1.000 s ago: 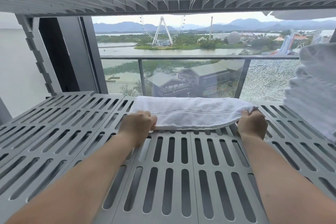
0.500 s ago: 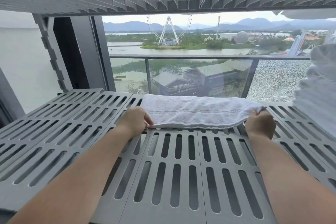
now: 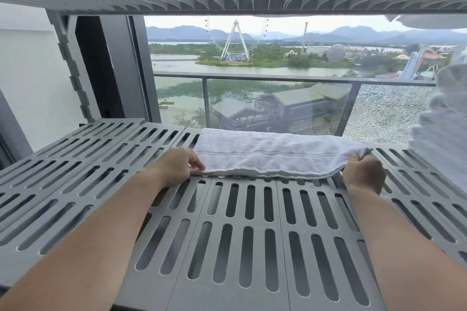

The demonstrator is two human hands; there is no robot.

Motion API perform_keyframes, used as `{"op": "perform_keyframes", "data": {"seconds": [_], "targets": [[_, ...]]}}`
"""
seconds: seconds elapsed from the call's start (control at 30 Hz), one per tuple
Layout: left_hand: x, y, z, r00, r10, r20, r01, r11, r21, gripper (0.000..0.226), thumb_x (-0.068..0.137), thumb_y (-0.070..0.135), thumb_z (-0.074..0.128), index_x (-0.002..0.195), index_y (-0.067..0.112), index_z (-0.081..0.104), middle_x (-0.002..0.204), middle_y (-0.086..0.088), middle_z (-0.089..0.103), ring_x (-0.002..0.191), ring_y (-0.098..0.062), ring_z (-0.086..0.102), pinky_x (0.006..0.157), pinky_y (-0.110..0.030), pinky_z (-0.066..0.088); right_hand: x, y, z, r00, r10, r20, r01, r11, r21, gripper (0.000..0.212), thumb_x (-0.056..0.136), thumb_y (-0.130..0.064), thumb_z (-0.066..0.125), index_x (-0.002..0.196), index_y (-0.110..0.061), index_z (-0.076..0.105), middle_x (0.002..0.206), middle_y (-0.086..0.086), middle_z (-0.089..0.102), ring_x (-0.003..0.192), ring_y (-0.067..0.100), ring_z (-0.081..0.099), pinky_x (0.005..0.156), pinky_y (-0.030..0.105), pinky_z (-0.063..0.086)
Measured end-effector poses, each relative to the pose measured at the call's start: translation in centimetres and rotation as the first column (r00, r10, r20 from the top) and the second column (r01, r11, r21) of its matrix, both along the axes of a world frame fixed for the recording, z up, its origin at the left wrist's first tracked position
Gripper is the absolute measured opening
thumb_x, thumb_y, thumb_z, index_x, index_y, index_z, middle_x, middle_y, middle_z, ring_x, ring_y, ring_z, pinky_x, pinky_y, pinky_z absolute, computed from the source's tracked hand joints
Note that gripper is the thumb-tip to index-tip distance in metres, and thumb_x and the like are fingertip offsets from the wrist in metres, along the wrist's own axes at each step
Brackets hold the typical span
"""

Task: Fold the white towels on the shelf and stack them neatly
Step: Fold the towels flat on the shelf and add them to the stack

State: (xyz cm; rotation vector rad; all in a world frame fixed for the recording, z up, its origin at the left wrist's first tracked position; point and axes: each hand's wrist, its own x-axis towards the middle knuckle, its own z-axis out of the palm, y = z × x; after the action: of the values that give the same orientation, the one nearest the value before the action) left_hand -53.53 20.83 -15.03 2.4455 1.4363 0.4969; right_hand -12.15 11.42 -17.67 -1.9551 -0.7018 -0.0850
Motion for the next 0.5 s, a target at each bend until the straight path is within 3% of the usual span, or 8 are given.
{"op": "perform_keyframes", "data": {"seconds": [0.07, 0.13, 0.17, 0.3, 0.5], "targets": [[0.2, -0.1, -0.1, 0.999, -0.035, -0.036, 0.036, 0.999, 0.029, 0.033, 0.089, 0.007, 0.06, 0.094, 0.035, 0.078, 0.108, 0.017, 0.065, 0.102, -0.002, 0.057, 0.092, -0.02, 0.039, -0.1, 0.0, 0.0, 1.0, -0.002, -0.009, 0.002, 1.0, 0.004, 0.033, 0.101, -0.022, 0.05, 0.104, 0.006, 0.065, 0.109, 0.032, 0.066, 0.103, 0.048, 0.062, 0.087, 0.043, 0.047], [0.6, -0.4, -0.1, 0.993, -0.042, -0.111, 0.054, 0.992, 0.112, 0.008, 0.089, 0.037, 0.069, 0.094, 0.04, 0.075, 0.104, 0.019, 0.061, 0.098, -0.003, 0.055, 0.086, -0.024, 0.041, -0.2, -0.1, 0.0, 1.0, -0.006, -0.024, 0.006, 1.0, 0.01, 0.033, 0.1, -0.023, 0.051, 0.105, 0.007, 0.066, 0.109, 0.032, 0.067, 0.104, 0.048, 0.062, 0.087, 0.044, 0.047], [0.9, -0.5, -0.1, 0.987, -0.029, -0.16, 0.053, 0.988, 0.146, 0.009, 0.088, 0.045, 0.068, 0.095, 0.04, 0.072, 0.102, 0.019, 0.059, 0.097, -0.003, 0.055, 0.084, -0.026, 0.043, -0.2, -0.1, 0.1, 1.0, -0.007, -0.03, 0.007, 1.0, 0.014, 0.033, 0.1, -0.023, 0.051, 0.105, 0.006, 0.066, 0.109, 0.032, 0.067, 0.104, 0.048, 0.062, 0.087, 0.044, 0.047], [1.9, -0.8, 0.5, 0.951, 0.014, -0.308, 0.07, 0.964, 0.258, 0.011, 0.094, 0.036, 0.059, 0.099, 0.038, 0.069, 0.109, 0.017, 0.062, 0.098, -0.007, 0.057, 0.076, -0.026, 0.044, -0.4, -0.2, 0.2, 0.999, -0.002, -0.039, 0.003, 1.0, 0.022, 0.032, 0.1, -0.023, 0.052, 0.106, 0.005, 0.066, 0.11, 0.031, 0.067, 0.105, 0.047, 0.062, 0.088, 0.045, 0.047], [3.0, -1.1, 0.8, 0.892, 0.068, -0.446, 0.086, 0.945, 0.316, 0.026, 0.093, 0.019, 0.051, 0.104, 0.036, 0.068, 0.117, 0.015, 0.063, 0.105, -0.014, 0.061, 0.08, -0.031, 0.051, -0.4, -0.3, 0.3, 0.999, 0.001, -0.039, 0.0, 1.0, 0.031, 0.03, 0.101, -0.021, 0.051, 0.106, 0.005, 0.065, 0.11, 0.03, 0.067, 0.105, 0.046, 0.062, 0.087, 0.044, 0.047]]}}
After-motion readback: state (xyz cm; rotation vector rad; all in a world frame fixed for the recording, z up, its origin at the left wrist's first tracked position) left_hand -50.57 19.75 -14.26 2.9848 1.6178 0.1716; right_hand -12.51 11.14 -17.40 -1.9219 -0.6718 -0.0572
